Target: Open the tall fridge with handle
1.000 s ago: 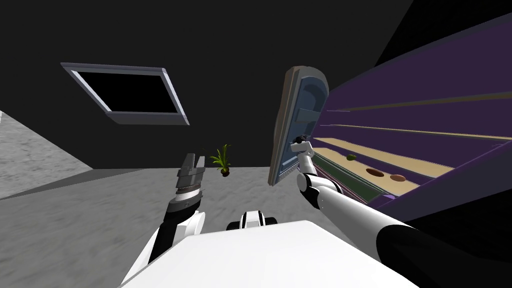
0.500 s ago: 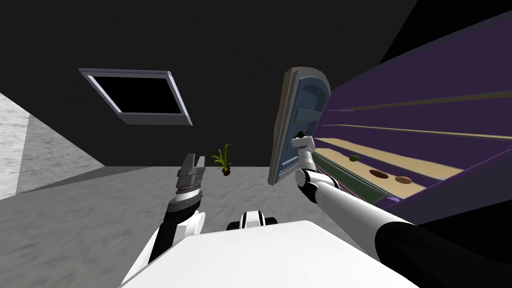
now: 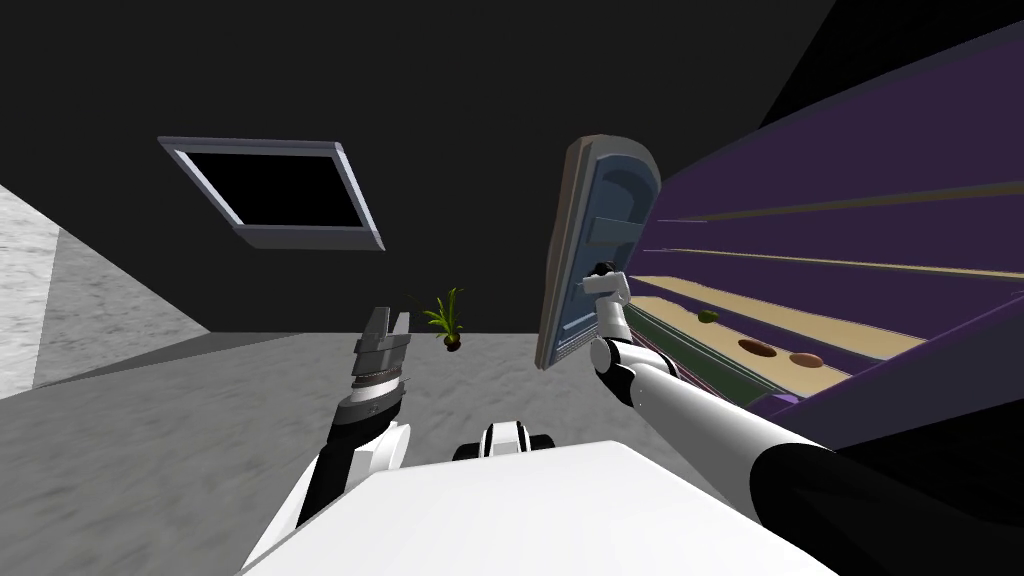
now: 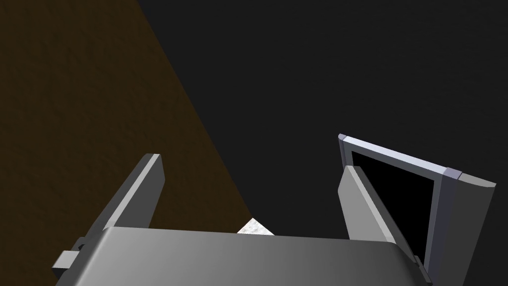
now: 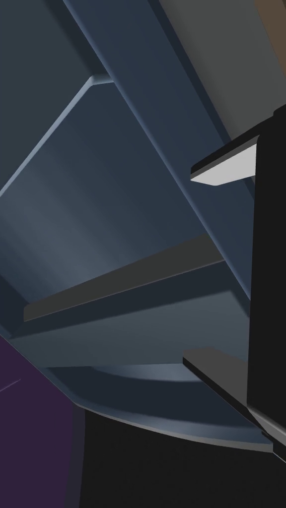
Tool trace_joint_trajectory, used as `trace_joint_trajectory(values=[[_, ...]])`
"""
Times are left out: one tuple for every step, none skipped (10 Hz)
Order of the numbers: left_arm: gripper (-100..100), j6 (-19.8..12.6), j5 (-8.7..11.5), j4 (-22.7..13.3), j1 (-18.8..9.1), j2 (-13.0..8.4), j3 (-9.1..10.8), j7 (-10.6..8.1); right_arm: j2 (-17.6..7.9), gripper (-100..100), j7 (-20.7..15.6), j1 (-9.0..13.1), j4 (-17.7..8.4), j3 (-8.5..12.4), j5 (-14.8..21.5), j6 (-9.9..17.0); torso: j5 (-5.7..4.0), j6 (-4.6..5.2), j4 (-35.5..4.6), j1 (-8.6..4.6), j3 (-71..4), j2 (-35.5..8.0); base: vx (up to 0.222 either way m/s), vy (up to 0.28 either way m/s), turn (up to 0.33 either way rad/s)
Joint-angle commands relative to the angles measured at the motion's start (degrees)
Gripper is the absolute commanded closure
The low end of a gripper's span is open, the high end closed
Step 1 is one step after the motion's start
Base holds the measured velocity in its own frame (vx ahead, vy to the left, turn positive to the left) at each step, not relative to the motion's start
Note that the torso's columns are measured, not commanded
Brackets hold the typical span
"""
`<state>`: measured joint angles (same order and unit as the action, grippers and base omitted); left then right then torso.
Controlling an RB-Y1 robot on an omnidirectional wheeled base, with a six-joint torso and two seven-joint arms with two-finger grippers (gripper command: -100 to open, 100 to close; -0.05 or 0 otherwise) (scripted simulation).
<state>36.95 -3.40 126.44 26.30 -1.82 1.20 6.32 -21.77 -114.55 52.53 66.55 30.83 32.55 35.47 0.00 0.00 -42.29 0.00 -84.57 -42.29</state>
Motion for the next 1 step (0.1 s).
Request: trace_joint_trajectory(values=[[0, 0.0, 0.0, 0.0, 0.0, 0.0, 0.00, 0.00, 0.0, 0, 0.0, 0.0, 0.0, 0.0, 0.0, 0.0, 0.00, 0.00, 0.0, -0.01, 0.0, 0.0, 0.000, 0.000, 0.000]])
